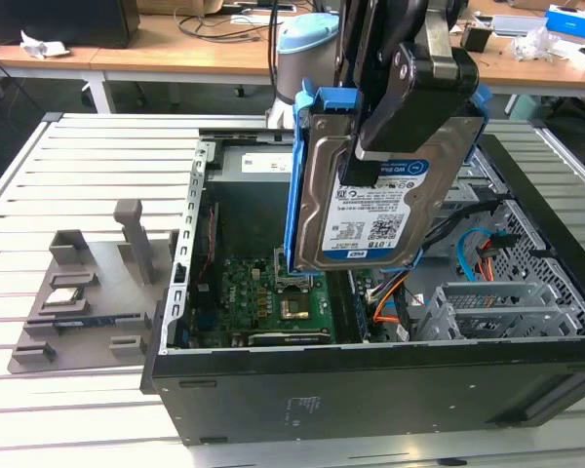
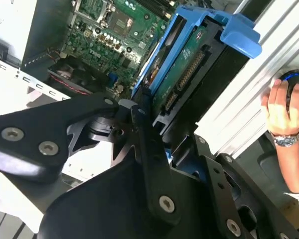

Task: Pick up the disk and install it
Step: 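Pick up the disk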

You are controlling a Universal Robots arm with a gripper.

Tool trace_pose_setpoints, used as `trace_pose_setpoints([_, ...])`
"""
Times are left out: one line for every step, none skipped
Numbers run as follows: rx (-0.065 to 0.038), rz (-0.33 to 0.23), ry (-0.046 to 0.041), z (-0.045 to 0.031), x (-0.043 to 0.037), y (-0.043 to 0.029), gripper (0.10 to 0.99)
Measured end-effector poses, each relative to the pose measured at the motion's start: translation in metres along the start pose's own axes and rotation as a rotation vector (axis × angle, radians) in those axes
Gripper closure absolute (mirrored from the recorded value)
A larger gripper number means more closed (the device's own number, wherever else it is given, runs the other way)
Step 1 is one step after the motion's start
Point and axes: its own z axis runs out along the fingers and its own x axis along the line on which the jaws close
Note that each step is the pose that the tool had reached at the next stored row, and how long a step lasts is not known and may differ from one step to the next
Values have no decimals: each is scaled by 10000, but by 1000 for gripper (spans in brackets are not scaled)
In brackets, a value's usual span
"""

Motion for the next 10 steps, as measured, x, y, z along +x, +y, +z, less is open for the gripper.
trace_pose_setpoints([3,95,6,0,1,-1,722])
trace_pose_setpoints([4,110,6,0,0,-1,722])
trace_pose_setpoints([5,112,5,0,1,-1,722])
trace_pose_setpoints([5,112,5,0,1,-2,722])
trace_pose_setpoints([5,113,5,0,1,-6,722])
trace_pose_setpoints([5,113,4,-2,1,-49,722])
trace_pose_setpoints([3,113,5,-4,0,-84,722])
trace_pose_setpoints([2,113,5,-6,0,-122,722])
trace_pose_setpoints([0,113,4,-8,0,-150,722])
trace_pose_setpoints([-2,113,5,-11,-1,-204,722])
